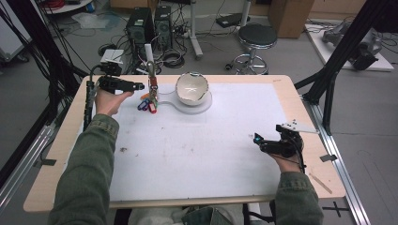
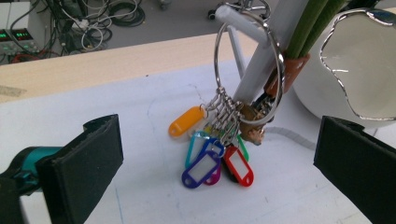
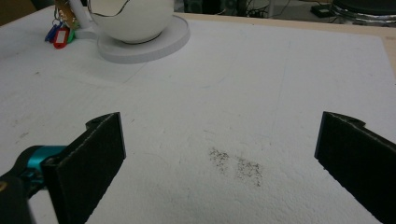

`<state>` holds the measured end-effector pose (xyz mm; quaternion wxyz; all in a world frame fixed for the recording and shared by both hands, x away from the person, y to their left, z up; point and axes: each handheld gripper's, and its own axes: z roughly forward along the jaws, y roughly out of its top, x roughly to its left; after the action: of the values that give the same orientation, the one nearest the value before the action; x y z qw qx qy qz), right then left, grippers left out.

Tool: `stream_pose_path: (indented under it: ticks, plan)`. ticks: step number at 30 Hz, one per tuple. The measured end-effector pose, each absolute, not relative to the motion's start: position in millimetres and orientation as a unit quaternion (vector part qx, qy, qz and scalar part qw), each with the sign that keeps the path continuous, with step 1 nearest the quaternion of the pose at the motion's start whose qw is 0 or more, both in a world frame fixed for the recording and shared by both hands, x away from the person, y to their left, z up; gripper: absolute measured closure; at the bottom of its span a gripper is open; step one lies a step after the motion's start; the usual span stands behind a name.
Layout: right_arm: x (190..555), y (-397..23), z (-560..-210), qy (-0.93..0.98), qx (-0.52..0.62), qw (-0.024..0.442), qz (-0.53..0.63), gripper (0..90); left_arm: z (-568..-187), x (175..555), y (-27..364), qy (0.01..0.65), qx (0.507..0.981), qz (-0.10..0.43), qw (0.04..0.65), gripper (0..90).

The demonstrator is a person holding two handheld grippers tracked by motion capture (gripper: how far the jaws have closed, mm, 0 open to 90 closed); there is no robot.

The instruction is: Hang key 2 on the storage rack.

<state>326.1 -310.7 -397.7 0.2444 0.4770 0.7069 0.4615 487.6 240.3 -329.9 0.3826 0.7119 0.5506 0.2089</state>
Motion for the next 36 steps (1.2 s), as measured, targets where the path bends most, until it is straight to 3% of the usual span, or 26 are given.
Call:
stream_pose_path:
  ticks: [36]
  plan:
    - [325.0,-311.6,-396.9,0.703,0.479,0.248,0.464,0.7,-329.3,421.1,249.0,0.533,0.706,0.262,0.387,1.6]
